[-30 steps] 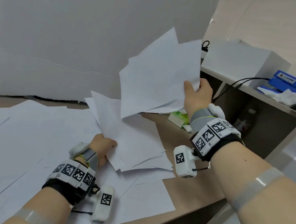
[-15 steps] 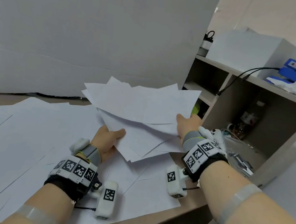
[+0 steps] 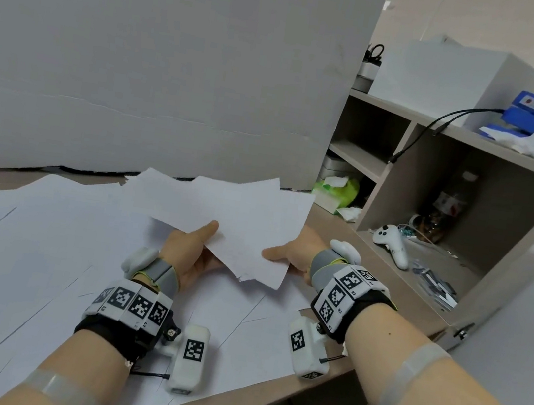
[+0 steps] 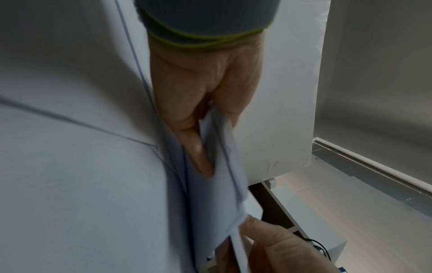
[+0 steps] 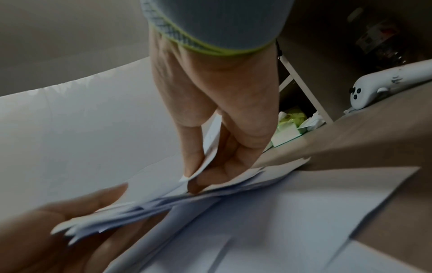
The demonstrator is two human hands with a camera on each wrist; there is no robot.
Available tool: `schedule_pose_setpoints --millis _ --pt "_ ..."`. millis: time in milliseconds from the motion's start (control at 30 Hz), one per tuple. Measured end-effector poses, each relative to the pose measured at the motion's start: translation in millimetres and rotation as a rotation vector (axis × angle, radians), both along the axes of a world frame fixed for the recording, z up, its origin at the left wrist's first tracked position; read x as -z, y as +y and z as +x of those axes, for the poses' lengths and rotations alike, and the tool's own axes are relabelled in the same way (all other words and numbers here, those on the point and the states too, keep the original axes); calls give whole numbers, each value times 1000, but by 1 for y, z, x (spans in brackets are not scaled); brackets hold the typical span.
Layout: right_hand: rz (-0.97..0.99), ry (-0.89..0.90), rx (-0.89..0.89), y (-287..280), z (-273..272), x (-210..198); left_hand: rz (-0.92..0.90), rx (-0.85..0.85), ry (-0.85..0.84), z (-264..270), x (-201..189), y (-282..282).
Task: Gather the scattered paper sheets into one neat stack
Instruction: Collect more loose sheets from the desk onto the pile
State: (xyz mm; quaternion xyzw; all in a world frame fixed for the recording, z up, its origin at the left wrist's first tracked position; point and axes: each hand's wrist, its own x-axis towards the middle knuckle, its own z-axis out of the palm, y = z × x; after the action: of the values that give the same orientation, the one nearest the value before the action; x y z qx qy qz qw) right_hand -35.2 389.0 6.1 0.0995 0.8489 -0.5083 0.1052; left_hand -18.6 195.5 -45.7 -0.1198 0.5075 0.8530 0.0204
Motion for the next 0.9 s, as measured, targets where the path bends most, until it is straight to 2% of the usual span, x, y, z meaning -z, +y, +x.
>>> schedule_pose_setpoints --millis 67,167,367,533,667,800,900 --pt "-36 -95 -47 -2 7 0 -54 -29 -104 -2 2 -2" --pt "-141 -200 6 0 17 -2 -106 -65 -202 -7 3 -6" --pt "-80 -162 211 20 7 -4 -255 -105 -145 -15 14 -14" --pt "-141 -190 271 31 13 -2 -62 -103 27 -9 -1 -18" --pt "-437 -111 227 24 23 -3 93 -112 111 -3 -12 -17" --pt "-739 42 240 13 27 -16 159 -94 143 6 -22 -17" --pt "-795 136 253 0 23 -26 207 -62 147 12 -32 -23"
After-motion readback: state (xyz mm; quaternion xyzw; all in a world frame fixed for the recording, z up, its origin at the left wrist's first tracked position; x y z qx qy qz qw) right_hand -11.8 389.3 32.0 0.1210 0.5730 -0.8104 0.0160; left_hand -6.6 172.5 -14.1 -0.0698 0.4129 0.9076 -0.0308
